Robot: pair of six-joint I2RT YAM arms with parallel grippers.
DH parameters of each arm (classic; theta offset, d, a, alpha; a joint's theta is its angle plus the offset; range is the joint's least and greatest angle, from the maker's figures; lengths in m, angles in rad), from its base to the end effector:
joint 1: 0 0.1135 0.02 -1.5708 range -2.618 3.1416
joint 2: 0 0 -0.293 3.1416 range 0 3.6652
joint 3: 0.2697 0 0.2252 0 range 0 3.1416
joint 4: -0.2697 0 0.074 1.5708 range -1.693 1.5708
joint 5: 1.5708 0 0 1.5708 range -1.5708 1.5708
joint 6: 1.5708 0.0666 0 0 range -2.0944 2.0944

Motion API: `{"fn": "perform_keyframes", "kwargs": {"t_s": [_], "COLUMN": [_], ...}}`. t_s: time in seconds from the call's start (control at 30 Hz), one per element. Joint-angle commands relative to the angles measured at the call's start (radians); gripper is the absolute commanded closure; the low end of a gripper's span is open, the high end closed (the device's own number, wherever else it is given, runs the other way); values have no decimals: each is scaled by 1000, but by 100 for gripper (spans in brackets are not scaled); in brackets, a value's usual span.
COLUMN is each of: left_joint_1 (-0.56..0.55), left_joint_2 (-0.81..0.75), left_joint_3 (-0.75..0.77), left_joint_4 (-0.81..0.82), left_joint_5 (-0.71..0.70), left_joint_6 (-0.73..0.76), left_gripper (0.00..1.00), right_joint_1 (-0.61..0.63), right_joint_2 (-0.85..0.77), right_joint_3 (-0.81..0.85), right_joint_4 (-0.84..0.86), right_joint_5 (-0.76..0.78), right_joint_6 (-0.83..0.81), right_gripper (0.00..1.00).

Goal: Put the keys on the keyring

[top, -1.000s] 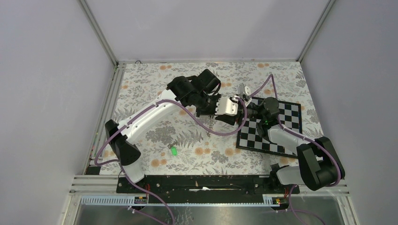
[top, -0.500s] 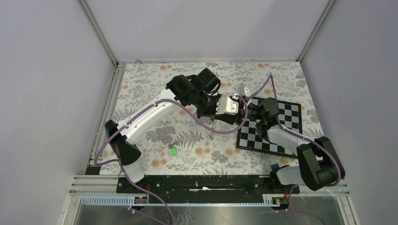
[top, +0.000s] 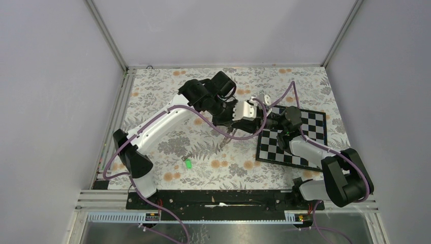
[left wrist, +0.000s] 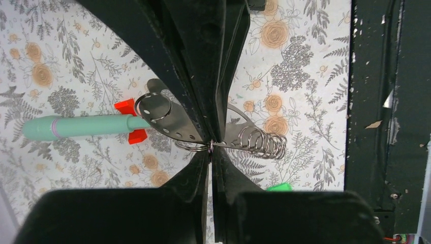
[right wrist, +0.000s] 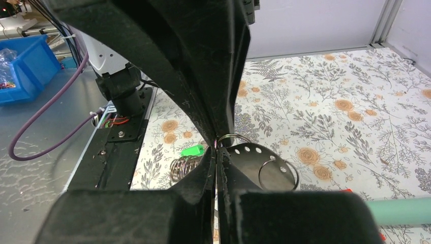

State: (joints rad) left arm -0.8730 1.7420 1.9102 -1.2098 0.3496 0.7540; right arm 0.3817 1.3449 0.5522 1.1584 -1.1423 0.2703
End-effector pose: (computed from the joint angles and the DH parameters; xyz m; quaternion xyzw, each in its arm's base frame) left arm 0.2028 -0.2773 0.3798 0.7220 0.6199 -0.1829 0.2471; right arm 0.2043 0.1473 0.3229 -0.4712 0.4513 0.5122 0.5585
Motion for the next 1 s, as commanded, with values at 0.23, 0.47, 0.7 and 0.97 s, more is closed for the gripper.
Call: {"fn": "perform_keyframes", "kwargs": {"t_s": [0.23,0.47,0.7,0.97], "left_joint_1": [189,248,257,284], "left_joint_2": [-139,-213,-215,-272], "left_joint_3": [-177,-339,-363,-397], "left_joint_4": [258,431,443,456], "left_joint_5": [404,535,582,530], "left_joint_6": [-25,-73,-93,-77], "left_gripper": [62,55,57,55], "right_joint_1": [-18,-33,-36,-40], "right_joint_2": [-42,-42,-31,-28], "right_joint_3": [27,30,31,28], "right_joint_4": [128,173,170,145], "right_joint_5": [31,36,41,46], "right_joint_6": [156,214,221,215], "right_gripper": [100,100,100,100]}}
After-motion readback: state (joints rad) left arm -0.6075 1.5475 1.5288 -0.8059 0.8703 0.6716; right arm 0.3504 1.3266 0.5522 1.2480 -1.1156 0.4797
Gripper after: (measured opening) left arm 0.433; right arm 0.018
